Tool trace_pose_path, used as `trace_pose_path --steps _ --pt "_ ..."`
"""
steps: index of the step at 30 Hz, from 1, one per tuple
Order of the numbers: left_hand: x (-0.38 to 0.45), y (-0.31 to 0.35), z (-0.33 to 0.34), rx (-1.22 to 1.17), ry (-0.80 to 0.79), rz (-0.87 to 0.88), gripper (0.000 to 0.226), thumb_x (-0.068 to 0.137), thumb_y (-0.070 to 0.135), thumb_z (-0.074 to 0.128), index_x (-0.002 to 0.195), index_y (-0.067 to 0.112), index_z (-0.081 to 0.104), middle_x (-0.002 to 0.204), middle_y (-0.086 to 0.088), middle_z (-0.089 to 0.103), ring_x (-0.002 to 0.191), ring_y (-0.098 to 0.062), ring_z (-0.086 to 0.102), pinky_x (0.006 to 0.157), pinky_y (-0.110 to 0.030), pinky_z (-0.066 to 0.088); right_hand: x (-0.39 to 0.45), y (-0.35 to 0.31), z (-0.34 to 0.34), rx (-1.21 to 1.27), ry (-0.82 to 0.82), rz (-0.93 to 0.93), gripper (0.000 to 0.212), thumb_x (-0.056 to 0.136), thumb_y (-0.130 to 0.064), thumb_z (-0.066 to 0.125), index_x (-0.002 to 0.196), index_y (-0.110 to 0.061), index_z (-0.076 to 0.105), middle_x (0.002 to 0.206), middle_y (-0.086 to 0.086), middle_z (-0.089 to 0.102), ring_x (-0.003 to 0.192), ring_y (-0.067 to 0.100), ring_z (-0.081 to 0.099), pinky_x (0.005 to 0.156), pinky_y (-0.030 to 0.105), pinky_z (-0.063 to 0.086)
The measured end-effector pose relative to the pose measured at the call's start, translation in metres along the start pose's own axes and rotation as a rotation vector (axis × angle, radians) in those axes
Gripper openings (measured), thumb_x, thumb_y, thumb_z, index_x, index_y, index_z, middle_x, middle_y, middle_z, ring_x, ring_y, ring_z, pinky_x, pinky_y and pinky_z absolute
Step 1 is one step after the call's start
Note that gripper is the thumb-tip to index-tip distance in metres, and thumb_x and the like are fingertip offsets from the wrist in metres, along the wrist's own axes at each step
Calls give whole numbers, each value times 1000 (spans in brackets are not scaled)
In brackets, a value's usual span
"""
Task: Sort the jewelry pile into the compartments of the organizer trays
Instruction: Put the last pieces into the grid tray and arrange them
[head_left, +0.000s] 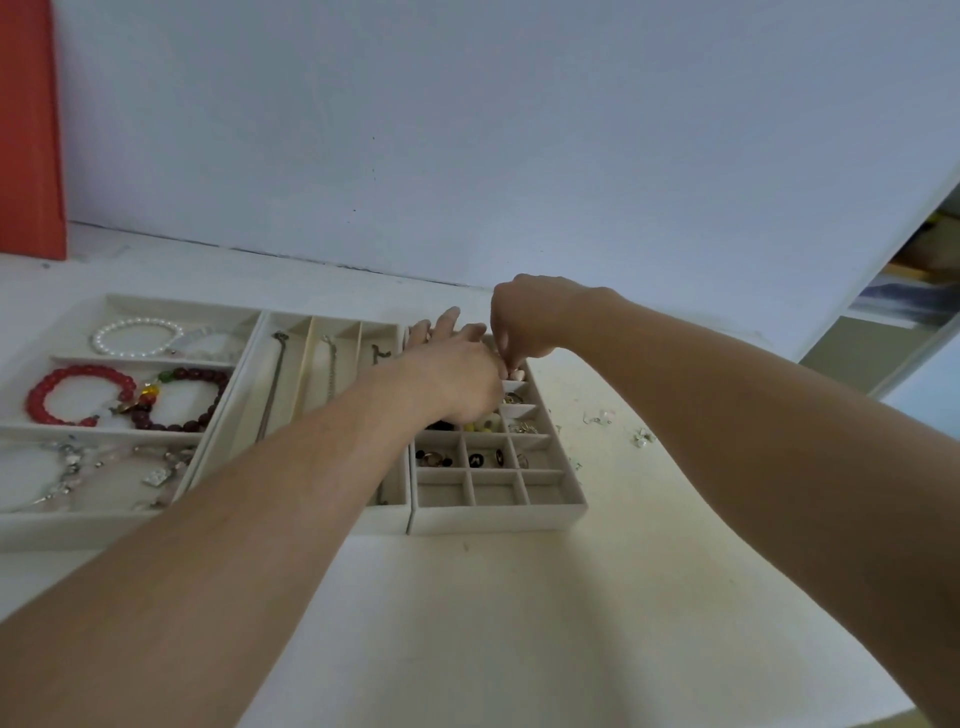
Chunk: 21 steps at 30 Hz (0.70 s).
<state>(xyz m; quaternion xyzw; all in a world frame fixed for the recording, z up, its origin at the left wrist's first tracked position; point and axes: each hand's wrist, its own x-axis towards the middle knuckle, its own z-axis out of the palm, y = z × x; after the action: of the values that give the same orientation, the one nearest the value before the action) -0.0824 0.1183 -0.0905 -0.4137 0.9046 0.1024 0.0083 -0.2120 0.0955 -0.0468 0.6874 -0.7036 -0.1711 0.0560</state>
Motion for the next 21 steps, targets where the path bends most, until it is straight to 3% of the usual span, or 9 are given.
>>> trace_pose_path --steps 9,13,17,21 --pt "-5 -2 -5 20 -21 -8 59 98 15 37 148 48 40 166 1 15 154 -26 -8 123 -50 2 2 -10 -4 -57 -26 -8 25 76 -20 85 98 -15 74 87 0 72 85 21 69 76 33 58" --pt "-3 -1 -5 37 -24 -18 61 97 15 36 148 49 39 166 2 14 154 -25 -9 123 -48 1 3 -12 -4 -31 -59 53 16 82 -22 81 86 -13 69 71 -5 65 64 10 59 62 25 50" --pt "-3 0 -5 20 -30 -25 62 95 15 38 148 49 39 166 4 14 154 -24 -10 123 -48 0 6 -15 -3 8 -100 120 19 84 -20 77 69 -16 66 69 -6 63 69 13 60 82 28 55" --pt "-6 1 -7 -2 -32 -31 65 93 13 39 147 49 39 166 8 15 154 -22 -9 123 -46 1 8 -21 1 29 -106 168 20 83 -12 71 65 -15 62 68 -2 61 63 16 58 71 29 51"
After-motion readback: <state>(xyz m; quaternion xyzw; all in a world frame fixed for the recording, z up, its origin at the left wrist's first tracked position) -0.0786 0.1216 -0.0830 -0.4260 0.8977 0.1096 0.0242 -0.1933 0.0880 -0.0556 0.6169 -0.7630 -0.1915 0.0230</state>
